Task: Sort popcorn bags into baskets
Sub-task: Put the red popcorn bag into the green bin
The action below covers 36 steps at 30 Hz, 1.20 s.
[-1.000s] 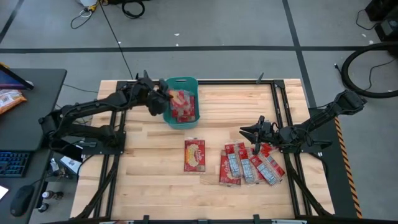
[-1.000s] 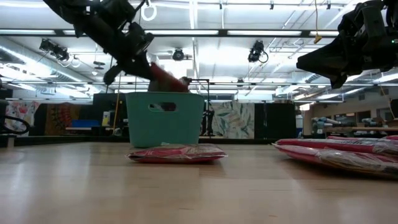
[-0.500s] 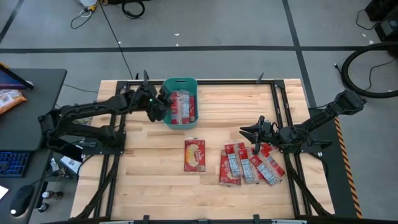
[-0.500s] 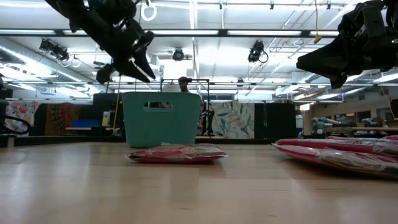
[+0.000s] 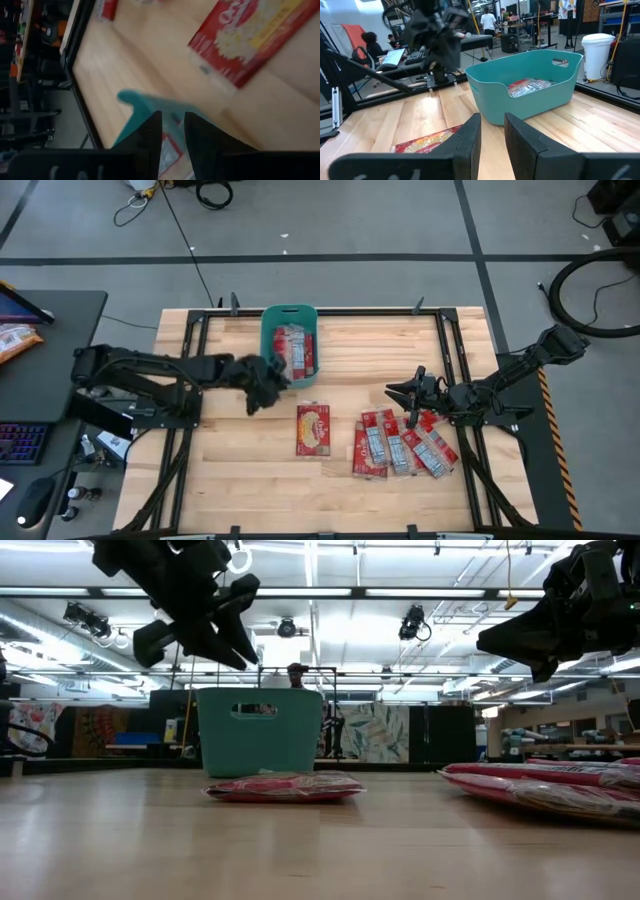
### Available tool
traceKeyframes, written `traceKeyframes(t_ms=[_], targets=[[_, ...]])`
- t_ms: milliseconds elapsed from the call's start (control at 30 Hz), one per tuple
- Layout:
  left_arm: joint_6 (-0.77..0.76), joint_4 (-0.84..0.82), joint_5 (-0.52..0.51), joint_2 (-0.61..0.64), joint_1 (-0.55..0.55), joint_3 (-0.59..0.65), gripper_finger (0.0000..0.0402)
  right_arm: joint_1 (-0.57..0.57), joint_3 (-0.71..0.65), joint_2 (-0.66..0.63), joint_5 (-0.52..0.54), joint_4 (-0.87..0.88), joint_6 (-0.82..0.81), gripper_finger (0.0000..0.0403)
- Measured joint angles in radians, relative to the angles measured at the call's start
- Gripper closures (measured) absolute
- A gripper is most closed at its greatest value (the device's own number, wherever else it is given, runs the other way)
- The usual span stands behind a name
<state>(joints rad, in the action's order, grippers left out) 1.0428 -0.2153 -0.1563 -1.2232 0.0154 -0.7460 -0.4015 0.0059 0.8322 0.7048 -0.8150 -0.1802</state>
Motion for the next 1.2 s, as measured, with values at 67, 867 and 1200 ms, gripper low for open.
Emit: traceKeyframes(t_ms=[67,867,1200], targets=[[-0.011,0.015,-0.031,-0.029,-0.047,0.000,0.0313,0.000,0.000,0.000,0.000,0.001,0.000,0.0313],[0.169,0.191,-0.165,-0.448,-0.296,0.000,0.0226,0.000,0.000,0.000,0.000,0.000,0.000,0.0313],[0.299,0.347,-0.174,-0.542,-0.293,-0.004,0.0226,0.000,0.000,0.000,0.000,0.000,0.000,0.0313]])
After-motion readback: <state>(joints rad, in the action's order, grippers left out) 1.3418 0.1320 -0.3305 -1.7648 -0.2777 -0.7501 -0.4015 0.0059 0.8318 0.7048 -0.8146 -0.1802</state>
